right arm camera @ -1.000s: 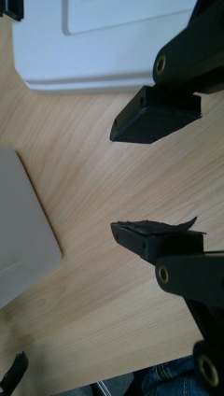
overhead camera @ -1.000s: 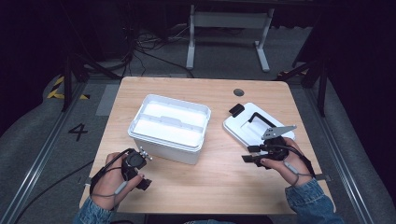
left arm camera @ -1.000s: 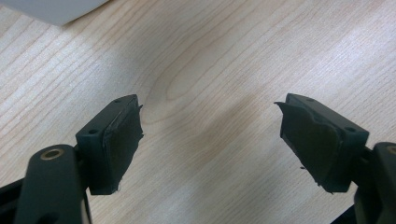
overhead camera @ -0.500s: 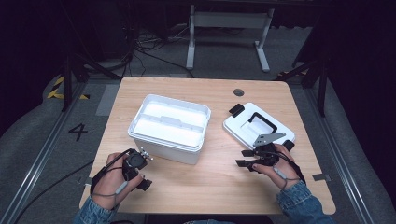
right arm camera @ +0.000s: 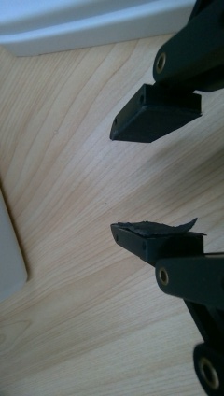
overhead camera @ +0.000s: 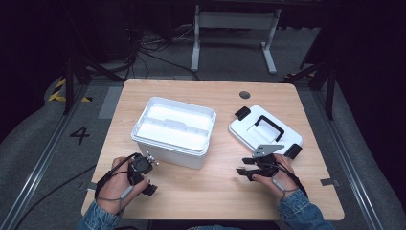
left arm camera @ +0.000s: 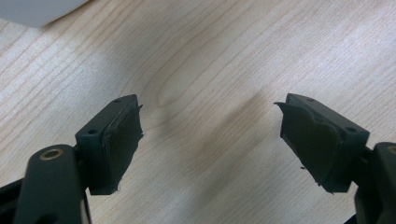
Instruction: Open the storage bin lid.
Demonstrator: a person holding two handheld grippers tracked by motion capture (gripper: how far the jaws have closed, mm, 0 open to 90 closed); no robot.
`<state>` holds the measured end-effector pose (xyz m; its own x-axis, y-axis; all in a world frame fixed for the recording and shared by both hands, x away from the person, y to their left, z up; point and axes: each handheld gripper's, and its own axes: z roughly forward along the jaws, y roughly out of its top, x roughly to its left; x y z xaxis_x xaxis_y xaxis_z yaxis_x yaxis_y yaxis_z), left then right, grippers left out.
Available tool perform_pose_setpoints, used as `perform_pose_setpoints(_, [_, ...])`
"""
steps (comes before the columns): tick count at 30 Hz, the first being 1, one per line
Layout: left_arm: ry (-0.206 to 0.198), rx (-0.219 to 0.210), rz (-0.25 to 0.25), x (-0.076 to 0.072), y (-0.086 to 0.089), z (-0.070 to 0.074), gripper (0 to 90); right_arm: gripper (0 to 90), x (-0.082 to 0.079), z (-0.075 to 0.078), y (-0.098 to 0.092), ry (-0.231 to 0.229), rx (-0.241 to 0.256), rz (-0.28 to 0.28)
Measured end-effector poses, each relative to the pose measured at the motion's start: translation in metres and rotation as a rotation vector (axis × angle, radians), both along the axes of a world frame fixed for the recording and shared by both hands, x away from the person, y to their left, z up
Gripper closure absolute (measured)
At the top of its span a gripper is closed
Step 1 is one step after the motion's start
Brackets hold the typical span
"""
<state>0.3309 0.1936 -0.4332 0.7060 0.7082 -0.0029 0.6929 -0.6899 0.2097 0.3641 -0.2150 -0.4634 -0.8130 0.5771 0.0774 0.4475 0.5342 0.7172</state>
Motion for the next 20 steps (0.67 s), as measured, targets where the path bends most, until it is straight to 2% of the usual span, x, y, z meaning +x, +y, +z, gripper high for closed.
perform_pose_setpoints(9, [-0.003,-0.004,-0.004,0.000,-0.001,0.000,21.4,46.1,-0.008,-0.017,0.013,-0.027,0.019,-0.003])
perform_pose_setpoints(11, [-0.012,-0.008,-0.003,-0.001,-0.001,0.000,21.4,45.5,-0.009,-0.019,0.015,-0.042,0.037,-0.026])
perform_pose_setpoints(20, [-0.023,-0.014,0.000,-0.001,-0.001,0.000,21.4,41.8,-0.009,-0.021,0.014,-0.072,0.030,-0.070])
